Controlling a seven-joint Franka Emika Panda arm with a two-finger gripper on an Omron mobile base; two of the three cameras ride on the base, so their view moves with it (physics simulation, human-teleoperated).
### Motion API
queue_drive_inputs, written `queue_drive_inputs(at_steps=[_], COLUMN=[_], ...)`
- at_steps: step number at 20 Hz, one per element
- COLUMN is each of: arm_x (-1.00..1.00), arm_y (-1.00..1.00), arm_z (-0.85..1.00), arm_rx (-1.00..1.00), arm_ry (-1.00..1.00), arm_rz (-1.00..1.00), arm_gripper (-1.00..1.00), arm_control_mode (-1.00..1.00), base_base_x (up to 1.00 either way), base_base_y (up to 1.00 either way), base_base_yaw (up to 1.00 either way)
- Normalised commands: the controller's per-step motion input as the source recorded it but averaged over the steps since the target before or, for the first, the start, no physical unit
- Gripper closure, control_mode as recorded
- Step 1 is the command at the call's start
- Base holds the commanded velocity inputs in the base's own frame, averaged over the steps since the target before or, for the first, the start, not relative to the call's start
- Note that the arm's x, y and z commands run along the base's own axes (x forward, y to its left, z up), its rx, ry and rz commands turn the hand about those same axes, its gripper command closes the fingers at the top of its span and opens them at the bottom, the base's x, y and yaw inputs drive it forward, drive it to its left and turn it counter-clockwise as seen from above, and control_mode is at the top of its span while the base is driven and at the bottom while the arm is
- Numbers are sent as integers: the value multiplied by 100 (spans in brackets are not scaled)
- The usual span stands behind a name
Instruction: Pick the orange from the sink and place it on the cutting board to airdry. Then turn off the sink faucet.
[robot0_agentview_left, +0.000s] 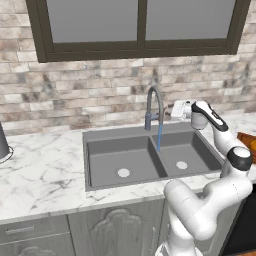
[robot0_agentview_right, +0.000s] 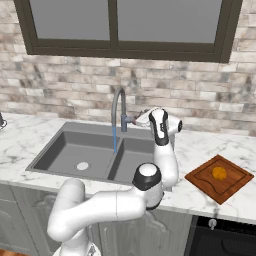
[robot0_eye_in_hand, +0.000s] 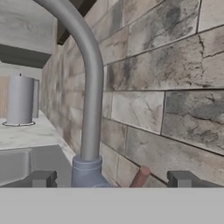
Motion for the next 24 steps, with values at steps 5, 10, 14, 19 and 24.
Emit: queue_drive_inputs(at_steps=[5, 10, 14, 19, 24], arm_x=[21, 19, 22, 23, 25], arm_y=[0, -4, -4, -9, -14], arm_z=[-15, -16, -14, -12, -11], arm_rx=[2, 3, 3, 3, 4], arm_ry=[3, 3, 3, 2, 2], arm_rz=[3, 3, 3, 3, 4], arm_gripper=[-100, -100, -100, -100, -100], arm_control_mode=[-100, -100, -100, -100, -100], base_base_x=[0, 0, 0, 0, 0], base_base_y=[0, 0, 0, 0, 0], base_base_yaw=[0, 0, 0, 0, 0])
